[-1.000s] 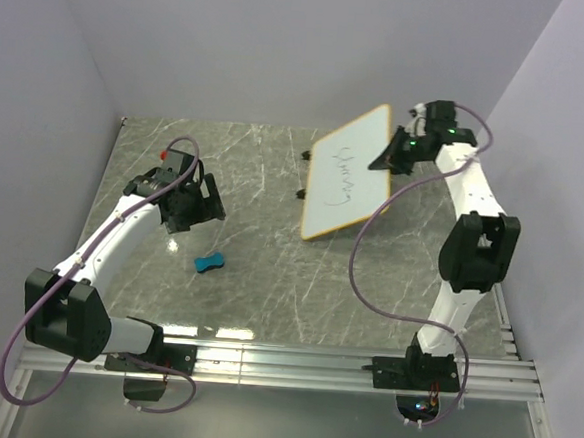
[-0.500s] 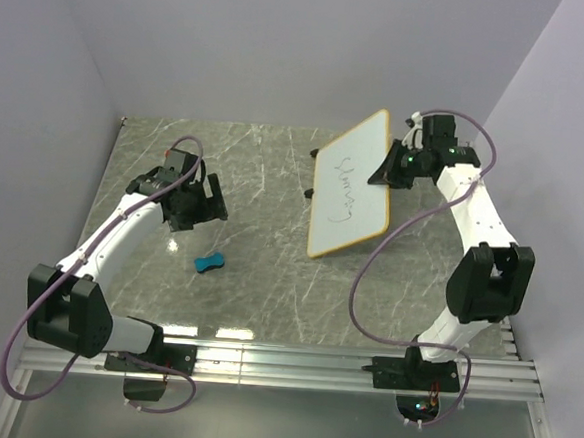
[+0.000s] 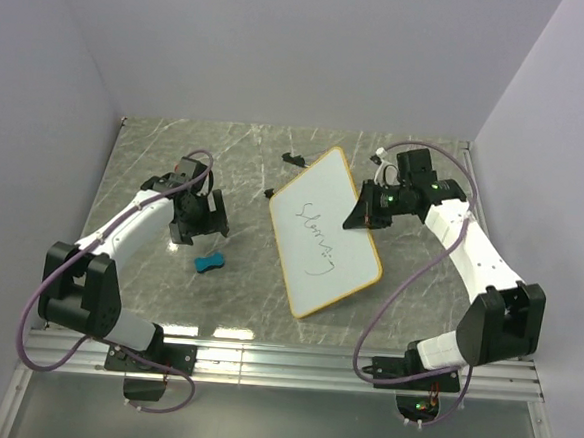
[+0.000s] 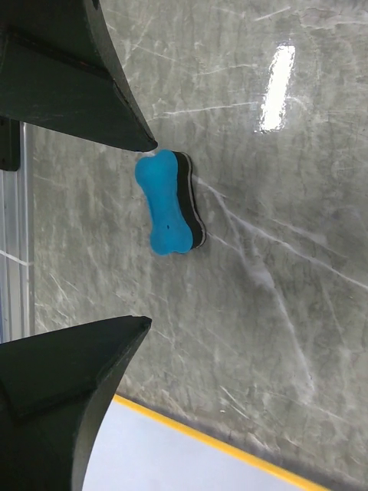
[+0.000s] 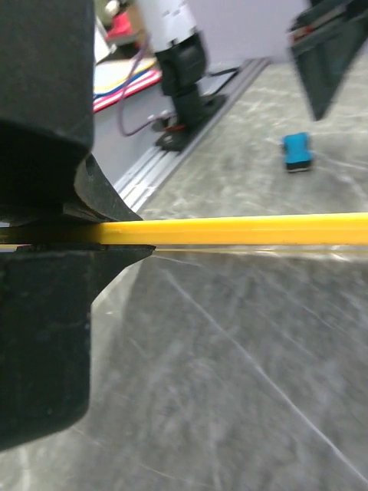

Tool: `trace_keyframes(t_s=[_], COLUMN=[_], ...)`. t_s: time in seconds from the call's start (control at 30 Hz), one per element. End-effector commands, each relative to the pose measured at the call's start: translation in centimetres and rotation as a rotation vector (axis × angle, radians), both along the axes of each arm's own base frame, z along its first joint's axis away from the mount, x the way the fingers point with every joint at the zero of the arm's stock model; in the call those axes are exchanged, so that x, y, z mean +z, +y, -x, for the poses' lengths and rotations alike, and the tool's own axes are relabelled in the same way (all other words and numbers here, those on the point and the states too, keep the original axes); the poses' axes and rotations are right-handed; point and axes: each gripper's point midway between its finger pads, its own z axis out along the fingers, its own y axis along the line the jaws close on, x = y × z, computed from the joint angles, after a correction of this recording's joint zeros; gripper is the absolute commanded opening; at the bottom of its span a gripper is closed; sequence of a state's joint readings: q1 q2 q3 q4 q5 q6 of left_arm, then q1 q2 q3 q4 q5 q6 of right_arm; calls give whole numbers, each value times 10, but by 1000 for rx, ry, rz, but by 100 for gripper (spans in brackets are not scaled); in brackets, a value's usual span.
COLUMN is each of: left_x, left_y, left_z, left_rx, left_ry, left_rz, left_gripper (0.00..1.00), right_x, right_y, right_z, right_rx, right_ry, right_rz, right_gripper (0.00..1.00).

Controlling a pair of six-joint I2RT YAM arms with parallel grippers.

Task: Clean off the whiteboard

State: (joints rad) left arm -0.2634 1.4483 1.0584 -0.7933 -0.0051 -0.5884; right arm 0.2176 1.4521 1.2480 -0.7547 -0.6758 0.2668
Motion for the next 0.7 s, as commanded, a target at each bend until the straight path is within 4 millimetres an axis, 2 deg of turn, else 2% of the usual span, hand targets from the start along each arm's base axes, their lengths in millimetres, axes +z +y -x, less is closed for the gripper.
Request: trace_keyframes(t_s=[0.0, 0.03, 0.07, 0.13, 0.17, 0.23, 0.27, 0.4, 0.43, 0.47, 0.5, 0.57, 0.6, 0.63, 0.67], left_x=[20, 24, 25, 27, 28, 28, 28, 28, 27, 27, 24, 21, 16, 14, 12], left_y=[-2, -3, -2, -5, -5, -5, -5, -6, -8, -8, -8, -7, -6, -7, -8], left_z=[-3, -5, -5, -5, -6, -7, -6, -9, -12, -12, -13, -14, -13, -12, -11], left_rx=[-20, -25, -25, -40, -42, -50, -52, -57, -61, -61, -61, -66, -67, -75, -86], left_ry=[-62, -74, -76, -79, -79, -83, -80, -86, -85, -85, -77, -72, -51, -38, -26], left_rz=[8, 10, 7, 22, 23, 17, 16, 18, 22, 22, 20, 8, -4, -7, -13], left_gripper=[94, 94, 94, 94, 94, 94, 94, 94, 95, 95, 94, 94, 95, 95, 94], right_x=[50, 56, 73, 90, 108, 125, 141, 169, 177, 176, 180, 178, 183, 170, 168], right_y=[6, 6, 7, 13, 15, 15, 15, -1, -10, -12, -11, -9, -9, -6, -4], right_z=[11, 12, 7, 6, 1, -5, -12, -51, -79, -81, -97, -110, -117, -129, -135], right_rx=[65, 68, 71, 90, 91, 88, 75, -44, -120, -132, -154, -170, -186, -203, -212], right_ry=[-169, -170, -206, -225, -266, -306, -338, -410, -417, -419, -413, -380, -385, -333, -321], right_rz=[-37, -40, -52, -86, -100, -120, -130, -99, -81, -71, -73, -74, -78, -85, -94], right_gripper=[0, 0, 0, 0, 0, 0, 0, 0, 0, 0, 0, 0, 0, 0, 0])
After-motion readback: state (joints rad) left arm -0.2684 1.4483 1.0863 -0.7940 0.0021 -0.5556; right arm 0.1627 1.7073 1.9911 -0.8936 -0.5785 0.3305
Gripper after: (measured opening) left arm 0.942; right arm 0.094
